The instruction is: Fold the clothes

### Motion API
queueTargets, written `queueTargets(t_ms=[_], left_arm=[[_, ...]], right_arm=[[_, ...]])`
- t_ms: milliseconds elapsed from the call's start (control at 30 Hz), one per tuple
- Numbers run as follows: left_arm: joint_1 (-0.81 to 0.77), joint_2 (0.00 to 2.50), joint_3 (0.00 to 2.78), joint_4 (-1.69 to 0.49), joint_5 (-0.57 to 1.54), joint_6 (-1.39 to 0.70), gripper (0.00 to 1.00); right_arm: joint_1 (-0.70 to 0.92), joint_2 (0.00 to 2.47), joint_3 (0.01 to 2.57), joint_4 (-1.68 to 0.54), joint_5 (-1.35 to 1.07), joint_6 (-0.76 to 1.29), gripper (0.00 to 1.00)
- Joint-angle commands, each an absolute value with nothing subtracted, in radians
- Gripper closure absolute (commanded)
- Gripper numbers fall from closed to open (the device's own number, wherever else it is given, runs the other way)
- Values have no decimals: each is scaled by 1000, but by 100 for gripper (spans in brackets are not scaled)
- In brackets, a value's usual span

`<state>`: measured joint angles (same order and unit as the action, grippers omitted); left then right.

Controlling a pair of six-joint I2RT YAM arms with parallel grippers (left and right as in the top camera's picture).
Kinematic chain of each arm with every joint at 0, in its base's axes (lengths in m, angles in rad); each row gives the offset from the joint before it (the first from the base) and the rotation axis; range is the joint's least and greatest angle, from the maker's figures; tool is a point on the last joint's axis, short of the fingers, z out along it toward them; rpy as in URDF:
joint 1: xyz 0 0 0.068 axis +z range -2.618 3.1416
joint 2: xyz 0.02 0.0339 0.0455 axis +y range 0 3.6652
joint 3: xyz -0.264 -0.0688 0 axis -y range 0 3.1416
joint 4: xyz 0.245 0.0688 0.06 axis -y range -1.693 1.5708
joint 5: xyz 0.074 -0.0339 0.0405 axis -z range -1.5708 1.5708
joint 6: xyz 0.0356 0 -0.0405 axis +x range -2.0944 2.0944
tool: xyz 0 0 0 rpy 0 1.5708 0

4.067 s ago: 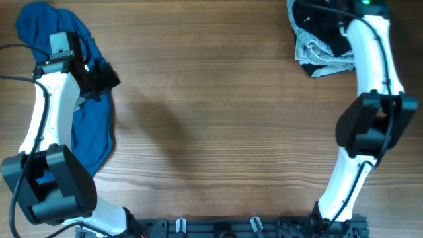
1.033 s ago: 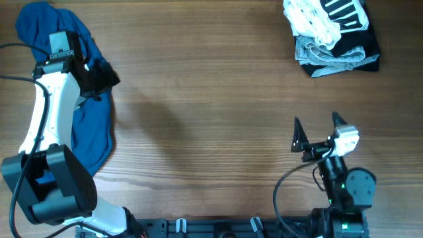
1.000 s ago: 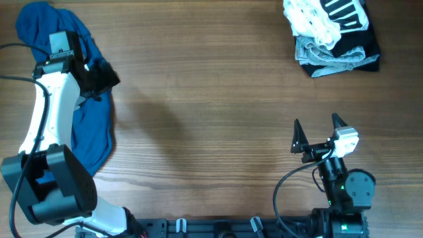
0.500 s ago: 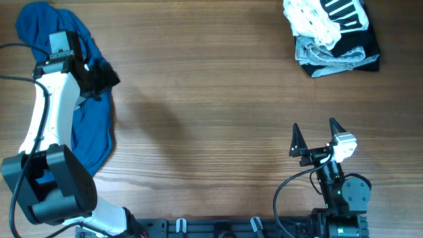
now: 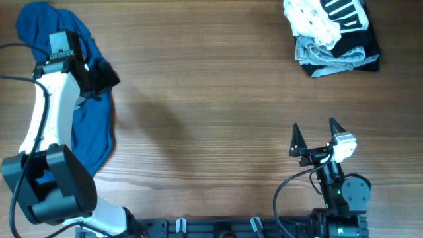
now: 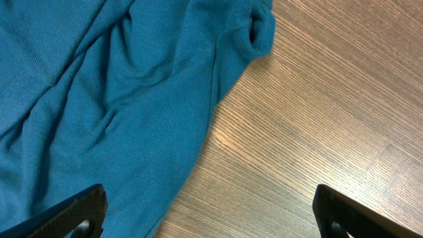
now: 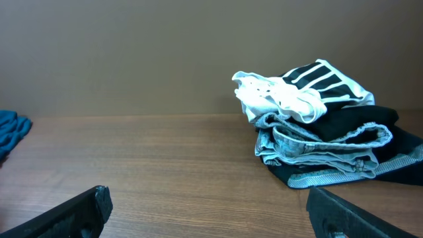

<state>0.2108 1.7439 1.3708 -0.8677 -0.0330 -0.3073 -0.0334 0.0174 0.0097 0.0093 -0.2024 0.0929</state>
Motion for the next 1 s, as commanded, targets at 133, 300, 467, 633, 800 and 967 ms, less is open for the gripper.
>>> queueTargets(t_ms=[133,300,467,633,800,967], left_arm=[[205,1594,1378,-872,-46,-292,0],[133,1322,1303,-735,-7,-298,0],[62,1017,966,-312,-9,-299,0],[61,658,623,-234,17,-299,0],[61,420,405,-114,17,-299,0],[61,203,123,123,17,-299,0]], right_arm=[[-30,16,6,18,-215,107,0],[-30,16,6,18,-215,107,0],[-30,16,6,18,-215,107,0],[-30,16,6,18,-215,107,0],[-30,16,6,18,-215,107,0],[-30,16,6,18,-215,107,0]])
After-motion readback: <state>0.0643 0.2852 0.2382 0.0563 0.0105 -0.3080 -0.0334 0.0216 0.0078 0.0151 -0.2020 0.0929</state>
